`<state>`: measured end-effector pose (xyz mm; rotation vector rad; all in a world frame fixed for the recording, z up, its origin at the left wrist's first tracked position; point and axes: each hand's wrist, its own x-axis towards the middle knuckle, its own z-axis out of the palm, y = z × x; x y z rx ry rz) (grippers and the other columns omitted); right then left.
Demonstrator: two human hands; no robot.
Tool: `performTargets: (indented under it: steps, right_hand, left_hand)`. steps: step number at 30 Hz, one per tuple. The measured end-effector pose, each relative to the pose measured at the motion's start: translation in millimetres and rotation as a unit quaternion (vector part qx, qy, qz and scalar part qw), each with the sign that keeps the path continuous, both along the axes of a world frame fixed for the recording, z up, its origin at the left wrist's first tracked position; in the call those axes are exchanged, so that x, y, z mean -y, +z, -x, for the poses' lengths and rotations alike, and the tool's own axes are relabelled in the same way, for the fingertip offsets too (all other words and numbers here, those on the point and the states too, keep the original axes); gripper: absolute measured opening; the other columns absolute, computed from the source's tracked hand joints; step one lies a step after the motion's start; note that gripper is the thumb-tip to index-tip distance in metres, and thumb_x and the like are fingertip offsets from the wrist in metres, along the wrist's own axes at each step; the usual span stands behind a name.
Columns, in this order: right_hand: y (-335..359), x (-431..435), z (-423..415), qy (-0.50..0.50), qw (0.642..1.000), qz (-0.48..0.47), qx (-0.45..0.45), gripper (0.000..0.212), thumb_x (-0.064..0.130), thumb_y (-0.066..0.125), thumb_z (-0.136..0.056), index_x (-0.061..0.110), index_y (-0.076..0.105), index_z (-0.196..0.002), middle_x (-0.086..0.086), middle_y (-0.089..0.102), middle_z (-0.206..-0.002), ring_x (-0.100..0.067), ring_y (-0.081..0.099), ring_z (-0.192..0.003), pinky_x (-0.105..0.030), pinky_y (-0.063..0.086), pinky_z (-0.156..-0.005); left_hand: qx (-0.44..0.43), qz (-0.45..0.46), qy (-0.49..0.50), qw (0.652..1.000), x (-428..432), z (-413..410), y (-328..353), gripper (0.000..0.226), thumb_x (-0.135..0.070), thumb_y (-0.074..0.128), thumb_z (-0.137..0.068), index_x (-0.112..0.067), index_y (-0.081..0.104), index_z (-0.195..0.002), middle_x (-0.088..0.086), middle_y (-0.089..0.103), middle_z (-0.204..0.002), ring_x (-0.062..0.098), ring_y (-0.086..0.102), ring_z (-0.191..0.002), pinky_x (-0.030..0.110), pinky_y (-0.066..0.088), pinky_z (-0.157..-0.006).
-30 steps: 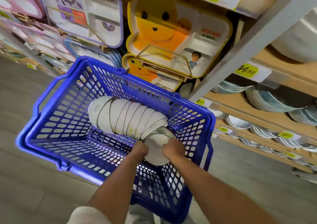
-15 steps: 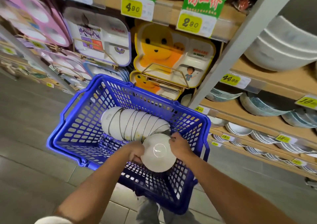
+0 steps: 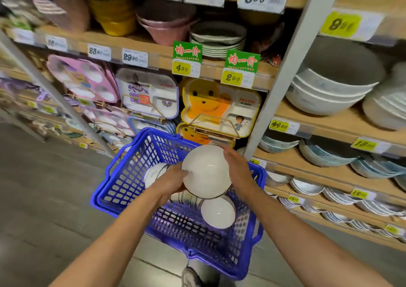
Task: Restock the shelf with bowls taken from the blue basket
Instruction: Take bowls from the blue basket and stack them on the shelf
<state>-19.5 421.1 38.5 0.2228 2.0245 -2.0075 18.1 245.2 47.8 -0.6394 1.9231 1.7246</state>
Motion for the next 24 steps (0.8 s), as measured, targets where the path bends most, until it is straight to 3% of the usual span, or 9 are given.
performTargets:
  steps: [3,6,9,11,13,16,18,21,24]
  right_hand:
    - [40,12,0,-0.08,0.995,0.062,0.018,0.03,0.019,0.039,-0.103,0.031,0.066,-0.108,-0.008,0.062,-0.127,-0.023,0.059,-0.107,-0.035,0.049,-0.088]
    - [75,21,-2,-0.1,0.988,0.115,0.035,0.032,0.023,0.038,-0.103,0.022,0.062,-0.126,-0.005,0.06,-0.13,-0.028,0.056,-0.118,-0.045,0.047,-0.101]
    - [113,20,-8,-0.119,0.984,0.123,0.046,0.035,0.03,0.04,-0.102,0.025,0.057,-0.132,-0.002,0.058,-0.132,-0.028,0.056,-0.117,-0.047,0.048,-0.099]
    - [136,12,-15,-0.105,0.984,0.133,0.052,0.032,0.043,0.044,-0.098,0.03,0.064,-0.12,0.001,0.068,-0.117,-0.025,0.063,-0.105,-0.039,0.054,-0.079]
    - [155,-2,-22,-0.079,0.988,0.13,0.014,0.037,0.057,0.044,-0.093,0.034,0.07,-0.105,0.006,0.074,-0.103,-0.019,0.066,-0.099,-0.035,0.052,-0.071]
    - [178,-22,-33,-0.091,0.987,0.112,-0.064,0.045,0.059,0.04,-0.093,0.032,0.062,-0.122,0.004,0.067,-0.121,-0.017,0.059,-0.116,-0.043,0.046,-0.101]
    - [195,-38,-39,-0.121,0.98,0.125,-0.097,0.048,0.054,0.041,-0.094,0.024,0.057,-0.129,-0.002,0.063,-0.126,-0.019,0.057,-0.119,-0.044,0.041,-0.107]
    - [218,-67,-50,-0.15,0.968,0.157,-0.124,0.038,0.052,0.044,-0.094,0.03,0.063,-0.12,0.001,0.07,-0.113,-0.016,0.064,-0.107,-0.034,0.05,-0.088]
    - [240,-107,-58,-0.171,0.96,0.157,-0.157,0.028,0.047,0.045,-0.095,0.043,0.07,-0.084,0.015,0.073,-0.081,-0.005,0.069,-0.081,-0.031,0.055,-0.07]
  left_hand:
    - [-0.149,-0.039,0.128,0.98,-16,-11,20,0.038,-0.038,0.037,-0.102,-0.028,0.05,-0.136,-0.005,0.059,-0.13,0.015,0.055,-0.118,0.039,0.046,-0.101]
    - [-0.269,-0.088,0.228,0.931,-28,-11,53,0.037,-0.039,0.036,-0.102,-0.026,0.061,-0.126,-0.002,0.065,-0.126,0.017,0.06,-0.116,0.036,0.05,-0.093]
    - [-0.297,-0.15,0.305,0.892,-33,-5,97,0.035,-0.042,0.048,-0.088,-0.027,0.072,-0.107,0.0,0.073,-0.11,0.022,0.067,-0.103,0.036,0.054,-0.08]
    - [-0.299,-0.174,0.304,0.888,-37,-2,120,0.047,-0.051,0.051,-0.07,-0.025,0.073,-0.103,0.002,0.073,-0.108,0.024,0.068,-0.099,0.037,0.054,-0.076]
    - [-0.308,-0.198,0.284,0.886,-43,1,141,0.054,-0.049,0.046,-0.073,-0.017,0.07,-0.109,0.007,0.072,-0.11,0.028,0.068,-0.102,0.036,0.053,-0.076]
    - [-0.329,-0.232,0.245,0.882,-60,6,171,0.049,-0.041,0.037,-0.086,-0.008,0.068,-0.105,0.008,0.073,-0.102,0.025,0.069,-0.094,0.029,0.054,-0.068]
    - [-0.349,-0.249,0.215,0.877,-79,5,191,0.046,-0.034,0.032,-0.092,-0.006,0.068,-0.098,0.007,0.073,-0.095,0.022,0.07,-0.086,0.027,0.053,-0.066]
    - [-0.36,-0.258,0.193,0.876,-112,-1,217,0.044,-0.032,0.031,-0.094,-0.002,0.062,-0.105,0.014,0.068,-0.102,0.028,0.065,-0.093,0.034,0.048,-0.074]
    - [-0.366,-0.281,0.16,0.873,-154,-4,237,0.042,-0.031,0.033,-0.094,-0.007,0.067,-0.089,0.003,0.074,-0.081,0.017,0.071,-0.072,0.024,0.053,-0.058]
